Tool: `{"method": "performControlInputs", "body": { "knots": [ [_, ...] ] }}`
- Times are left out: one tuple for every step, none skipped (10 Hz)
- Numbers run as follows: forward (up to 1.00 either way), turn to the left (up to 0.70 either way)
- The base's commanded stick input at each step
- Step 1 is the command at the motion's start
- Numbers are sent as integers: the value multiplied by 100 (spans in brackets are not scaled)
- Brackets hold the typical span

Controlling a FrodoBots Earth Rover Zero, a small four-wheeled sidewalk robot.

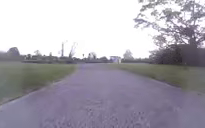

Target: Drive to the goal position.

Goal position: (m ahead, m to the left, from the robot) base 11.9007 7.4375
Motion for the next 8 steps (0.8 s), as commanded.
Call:
{"method": "performControlInputs", "body": {
  "knots": [
    [85, 0],
    [85, 0],
    [85, 0],
    [85, 0],
    [85, 0],
    [85, 0],
    [85, 0],
    [85, 0]
  ]
}}
